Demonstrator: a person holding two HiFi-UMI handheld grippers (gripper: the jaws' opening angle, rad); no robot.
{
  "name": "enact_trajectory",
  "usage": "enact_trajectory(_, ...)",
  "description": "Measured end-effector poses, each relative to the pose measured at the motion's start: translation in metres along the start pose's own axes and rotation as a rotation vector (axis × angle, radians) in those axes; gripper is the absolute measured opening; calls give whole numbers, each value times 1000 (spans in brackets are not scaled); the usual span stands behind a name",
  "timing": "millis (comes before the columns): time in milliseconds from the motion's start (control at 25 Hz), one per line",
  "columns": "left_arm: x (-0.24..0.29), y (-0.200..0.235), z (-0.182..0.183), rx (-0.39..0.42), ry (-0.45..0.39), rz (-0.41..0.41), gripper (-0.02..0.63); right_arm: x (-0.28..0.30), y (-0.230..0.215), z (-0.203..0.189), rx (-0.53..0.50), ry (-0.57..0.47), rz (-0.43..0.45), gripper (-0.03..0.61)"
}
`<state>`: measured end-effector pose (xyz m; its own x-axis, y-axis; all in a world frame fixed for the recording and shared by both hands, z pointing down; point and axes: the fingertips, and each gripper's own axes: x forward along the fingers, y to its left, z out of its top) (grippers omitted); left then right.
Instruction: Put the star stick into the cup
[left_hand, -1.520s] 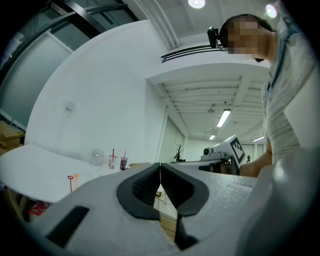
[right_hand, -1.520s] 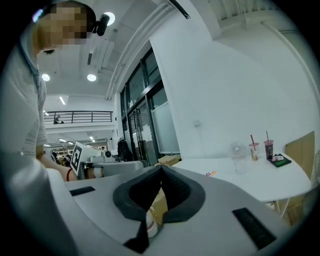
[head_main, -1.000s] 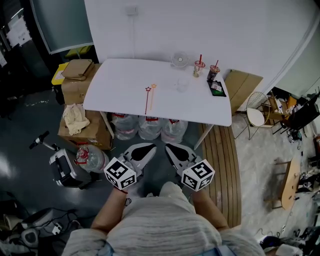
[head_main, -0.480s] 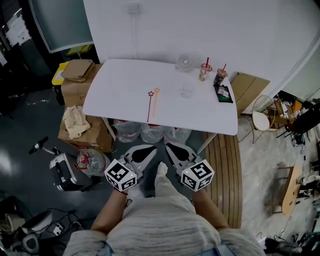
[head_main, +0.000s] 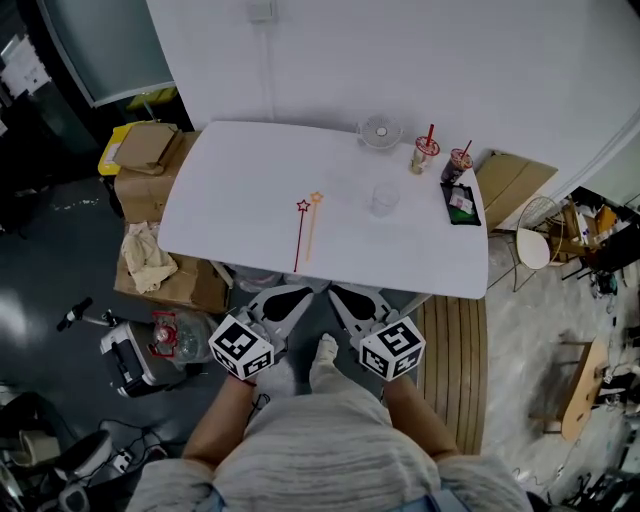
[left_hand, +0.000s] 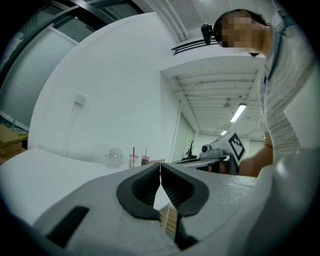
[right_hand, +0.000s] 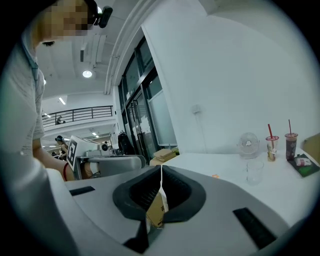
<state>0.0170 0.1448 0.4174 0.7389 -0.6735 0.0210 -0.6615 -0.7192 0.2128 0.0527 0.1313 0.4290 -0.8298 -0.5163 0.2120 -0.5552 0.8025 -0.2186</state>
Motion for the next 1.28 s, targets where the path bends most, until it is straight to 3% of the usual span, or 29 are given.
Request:
enact_trajectory(320,48,56,19,34,21,14,15,44,-51,28,-23,6,23,10)
enact_trajectory(640,64,95,24,35,30,-1,15,84,-77,31,9,35,11,11)
enact_trajectory(1280,80,188,-2,-17,145,-134,15,156,-125,-6,133,130,-196,11)
